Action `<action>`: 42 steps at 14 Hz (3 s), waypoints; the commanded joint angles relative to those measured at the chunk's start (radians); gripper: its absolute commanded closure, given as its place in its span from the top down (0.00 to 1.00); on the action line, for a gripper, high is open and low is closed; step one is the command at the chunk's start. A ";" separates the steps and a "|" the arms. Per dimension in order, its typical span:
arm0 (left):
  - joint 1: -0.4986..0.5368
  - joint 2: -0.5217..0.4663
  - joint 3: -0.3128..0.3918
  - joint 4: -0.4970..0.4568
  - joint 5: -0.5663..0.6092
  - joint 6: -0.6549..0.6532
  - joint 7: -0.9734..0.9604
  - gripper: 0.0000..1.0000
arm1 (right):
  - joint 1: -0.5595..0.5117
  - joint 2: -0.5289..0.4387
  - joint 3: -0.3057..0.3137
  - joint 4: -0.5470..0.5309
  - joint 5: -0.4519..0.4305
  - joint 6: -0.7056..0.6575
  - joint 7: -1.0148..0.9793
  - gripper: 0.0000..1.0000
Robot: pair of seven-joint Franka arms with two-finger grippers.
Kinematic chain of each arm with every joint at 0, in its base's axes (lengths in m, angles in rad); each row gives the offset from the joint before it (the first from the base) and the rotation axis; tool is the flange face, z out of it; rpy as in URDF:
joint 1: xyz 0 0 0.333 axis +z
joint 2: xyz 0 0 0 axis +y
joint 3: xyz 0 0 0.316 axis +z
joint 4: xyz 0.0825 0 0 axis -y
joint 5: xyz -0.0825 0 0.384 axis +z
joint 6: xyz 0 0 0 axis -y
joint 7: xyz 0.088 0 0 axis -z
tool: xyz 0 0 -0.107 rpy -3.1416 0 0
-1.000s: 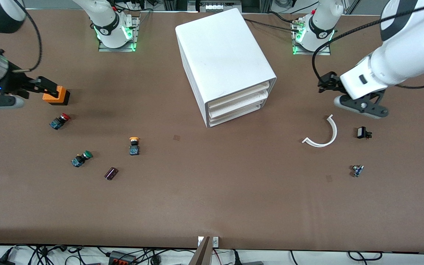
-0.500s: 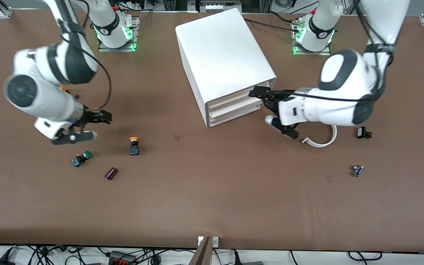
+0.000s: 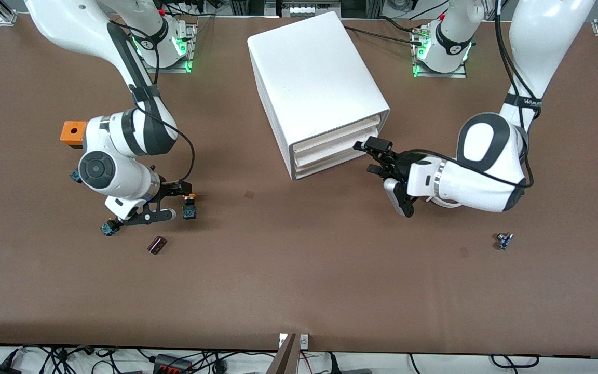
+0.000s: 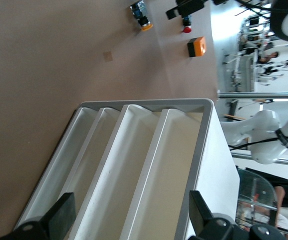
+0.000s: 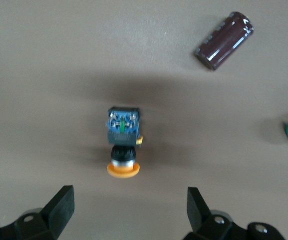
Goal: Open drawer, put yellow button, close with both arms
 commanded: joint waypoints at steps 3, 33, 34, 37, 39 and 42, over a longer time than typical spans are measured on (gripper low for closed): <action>0.052 -0.004 -0.013 -0.142 -0.101 -0.008 0.145 1.00 | 0.005 0.087 -0.002 0.032 0.021 0.093 0.003 1.00; 0.055 0.079 0.076 -0.113 -0.168 -0.066 0.244 0.01 | 0.152 0.098 0.048 0.550 0.019 -0.286 0.130 0.00; 0.060 0.091 0.076 -0.083 -0.137 -0.066 0.223 0.01 | 0.167 0.081 0.048 0.561 0.019 -0.291 0.132 0.00; 0.060 0.129 0.087 -0.001 -0.109 -0.065 0.183 0.01 | 0.229 0.084 0.050 0.630 0.019 -0.272 0.237 0.00; 0.059 0.157 0.092 0.040 -0.107 -0.060 0.178 0.01 | 0.282 0.101 0.048 0.690 0.019 -0.263 0.355 0.00; 0.057 0.158 0.096 0.043 -0.089 -0.059 0.181 0.85 | 0.336 0.102 0.048 0.704 0.018 -0.222 0.373 0.00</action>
